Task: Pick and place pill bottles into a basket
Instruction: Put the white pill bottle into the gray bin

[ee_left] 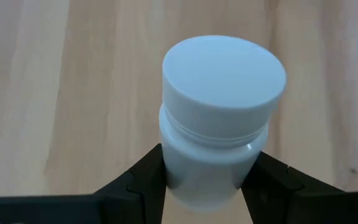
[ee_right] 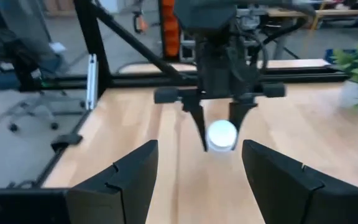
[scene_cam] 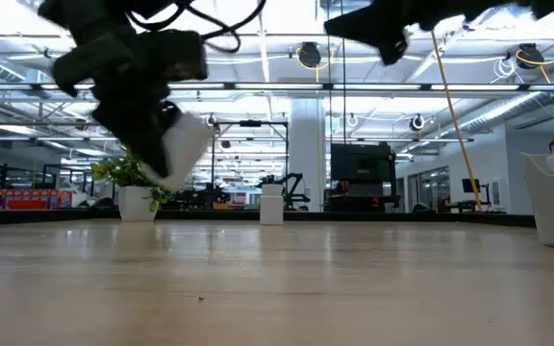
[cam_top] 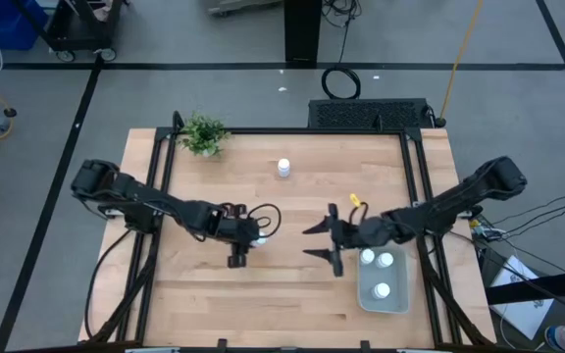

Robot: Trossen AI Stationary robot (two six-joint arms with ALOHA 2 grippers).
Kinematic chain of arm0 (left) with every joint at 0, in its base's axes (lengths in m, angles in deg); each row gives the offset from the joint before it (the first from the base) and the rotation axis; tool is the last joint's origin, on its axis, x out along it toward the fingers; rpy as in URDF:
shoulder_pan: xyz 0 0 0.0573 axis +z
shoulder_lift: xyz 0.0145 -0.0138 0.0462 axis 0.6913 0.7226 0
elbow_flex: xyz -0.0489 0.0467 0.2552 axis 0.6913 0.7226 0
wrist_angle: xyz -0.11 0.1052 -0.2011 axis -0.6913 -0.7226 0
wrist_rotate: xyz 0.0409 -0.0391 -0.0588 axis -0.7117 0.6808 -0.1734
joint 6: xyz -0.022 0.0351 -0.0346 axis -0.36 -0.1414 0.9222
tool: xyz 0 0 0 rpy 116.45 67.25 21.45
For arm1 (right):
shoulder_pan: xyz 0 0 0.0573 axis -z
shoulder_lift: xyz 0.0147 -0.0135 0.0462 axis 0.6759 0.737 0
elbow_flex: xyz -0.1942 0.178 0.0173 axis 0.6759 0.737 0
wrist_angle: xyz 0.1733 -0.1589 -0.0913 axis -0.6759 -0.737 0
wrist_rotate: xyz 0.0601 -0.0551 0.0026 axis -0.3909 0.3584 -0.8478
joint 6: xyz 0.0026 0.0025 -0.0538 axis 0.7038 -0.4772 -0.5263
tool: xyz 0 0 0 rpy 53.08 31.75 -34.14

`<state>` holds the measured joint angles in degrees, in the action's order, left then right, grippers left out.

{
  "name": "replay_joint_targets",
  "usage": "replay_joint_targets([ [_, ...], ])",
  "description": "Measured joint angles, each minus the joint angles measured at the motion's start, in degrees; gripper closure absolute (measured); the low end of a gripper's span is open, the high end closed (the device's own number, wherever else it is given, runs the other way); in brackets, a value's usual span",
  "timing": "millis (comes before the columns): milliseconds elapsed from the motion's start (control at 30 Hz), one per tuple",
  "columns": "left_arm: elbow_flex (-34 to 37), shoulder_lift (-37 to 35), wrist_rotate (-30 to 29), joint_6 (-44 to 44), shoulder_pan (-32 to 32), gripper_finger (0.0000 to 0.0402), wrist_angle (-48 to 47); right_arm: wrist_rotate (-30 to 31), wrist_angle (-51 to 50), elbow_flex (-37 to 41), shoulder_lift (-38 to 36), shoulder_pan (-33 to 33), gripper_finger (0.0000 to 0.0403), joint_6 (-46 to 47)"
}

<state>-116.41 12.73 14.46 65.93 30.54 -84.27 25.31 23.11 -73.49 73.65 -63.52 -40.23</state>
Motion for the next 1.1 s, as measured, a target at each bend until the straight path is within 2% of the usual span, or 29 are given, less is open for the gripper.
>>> replay_joint_targets([
  [67,-1.63,-0.12,-0.39,-0.64,0.19,0.0229,-4.48,-2.01,2.55,-0.12,2.34,2.35,0.0177,0.66],
  [333,-10.98,0.26,-2.84,-4.76,0.28,0.0229,-13.44,-8.01,2.63,-4.66,9.83,8.22,0.0177,0.94],
  [533,-15.69,0.20,-3.16,-6.37,0.44,0.0229,-18.04,-8.03,0.74,-7.92,11.70,9.48,0.0164,-2.06],
  [867,-16.52,0.22,-3.41,-7.72,0.92,0.0229,-17.12,-9.72,3.93,-9.35,14.31,10.43,0.0096,-4.80],
  [1100,-16.50,0.22,-2.97,-7.83,1.69,0.0229,-17.17,-10.61,3.99,-14.50,20.02,10.40,0.0092,-7.52],
])
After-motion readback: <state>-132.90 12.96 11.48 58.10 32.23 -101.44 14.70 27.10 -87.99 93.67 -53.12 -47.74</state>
